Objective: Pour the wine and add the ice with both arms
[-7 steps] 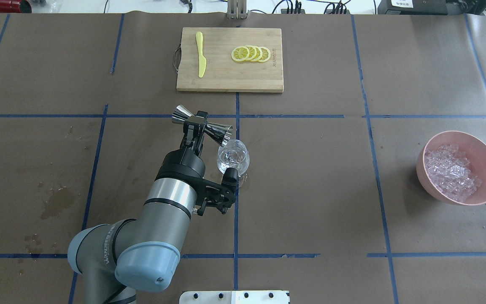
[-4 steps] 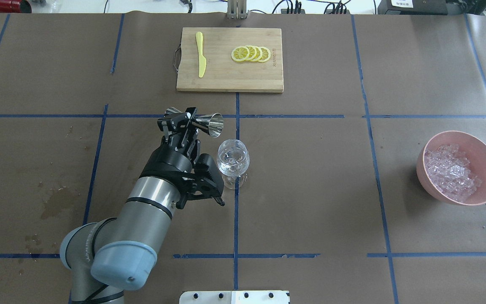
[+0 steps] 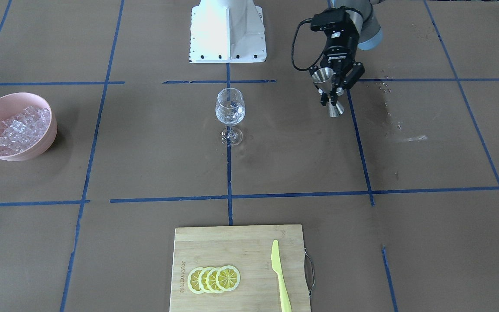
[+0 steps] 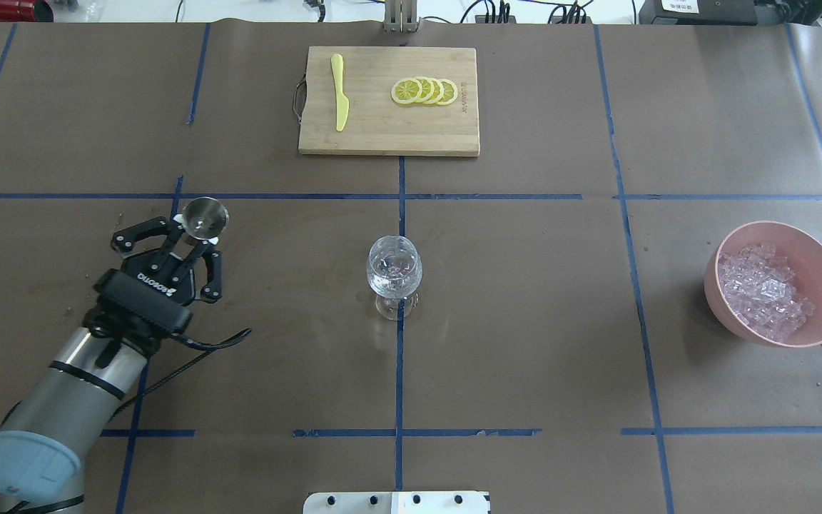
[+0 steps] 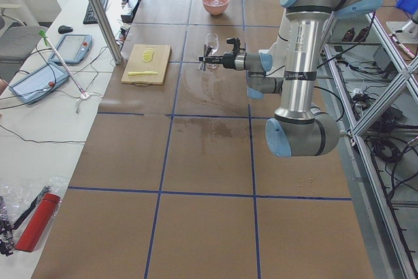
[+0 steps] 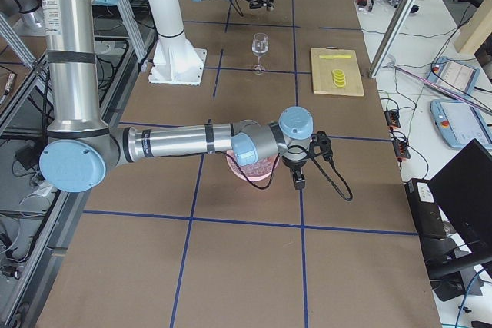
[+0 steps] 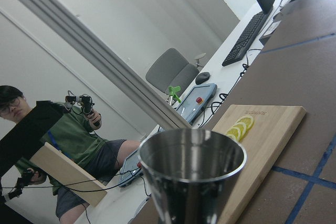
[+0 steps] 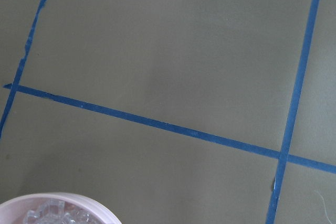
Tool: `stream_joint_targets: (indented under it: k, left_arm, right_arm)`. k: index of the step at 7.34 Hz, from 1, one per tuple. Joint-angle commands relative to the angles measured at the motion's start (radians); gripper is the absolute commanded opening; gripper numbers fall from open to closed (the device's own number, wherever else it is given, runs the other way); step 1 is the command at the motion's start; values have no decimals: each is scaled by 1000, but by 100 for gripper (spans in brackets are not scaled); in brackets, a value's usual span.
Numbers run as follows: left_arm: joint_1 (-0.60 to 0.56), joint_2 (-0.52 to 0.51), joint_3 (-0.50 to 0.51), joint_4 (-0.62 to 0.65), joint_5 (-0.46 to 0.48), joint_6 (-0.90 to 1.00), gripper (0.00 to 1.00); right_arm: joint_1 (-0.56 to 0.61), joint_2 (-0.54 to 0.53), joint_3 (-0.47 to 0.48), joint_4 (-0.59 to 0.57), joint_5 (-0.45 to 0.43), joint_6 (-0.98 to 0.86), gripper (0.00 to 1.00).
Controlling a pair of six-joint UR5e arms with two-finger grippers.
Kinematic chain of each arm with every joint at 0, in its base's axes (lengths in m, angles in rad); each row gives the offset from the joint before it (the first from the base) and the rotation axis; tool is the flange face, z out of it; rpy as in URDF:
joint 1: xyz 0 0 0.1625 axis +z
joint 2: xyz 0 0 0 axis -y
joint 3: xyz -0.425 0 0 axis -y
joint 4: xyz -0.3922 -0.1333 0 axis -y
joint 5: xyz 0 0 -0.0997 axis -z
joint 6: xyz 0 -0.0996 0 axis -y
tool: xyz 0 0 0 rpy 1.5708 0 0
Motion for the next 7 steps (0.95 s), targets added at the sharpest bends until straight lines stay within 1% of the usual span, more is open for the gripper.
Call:
stream_joint_targets:
  k: [1,2,3,4,5,6,7]
  left_arm:
    - [0,189,43,-296,-3,-58,0]
    - [0,295,58,-304,-6,-122,0]
    - [0,350,128,-361,-14,-124,0]
    - [0,358,260,-486,-21,-121,0]
    - [1,357,328,-551,-23,-121,0]
    - [1,357,328,-556,-23,-130,0]
    - [4,357,330,-554,-29,-204,0]
  right_arm:
    - [0,0,0,0,0,0,100]
    - [0,0,-3,0,0,-2,100]
    - [0,0,-8,-1,-2,-2,100]
    - [0,0,-11,-1,-3,-2,100]
    - [0,0,-11,0,-3,-2,100]
    - [0,0,-11,0,-2,-2,100]
    - [0,0,-9,0,-3,-2,100]
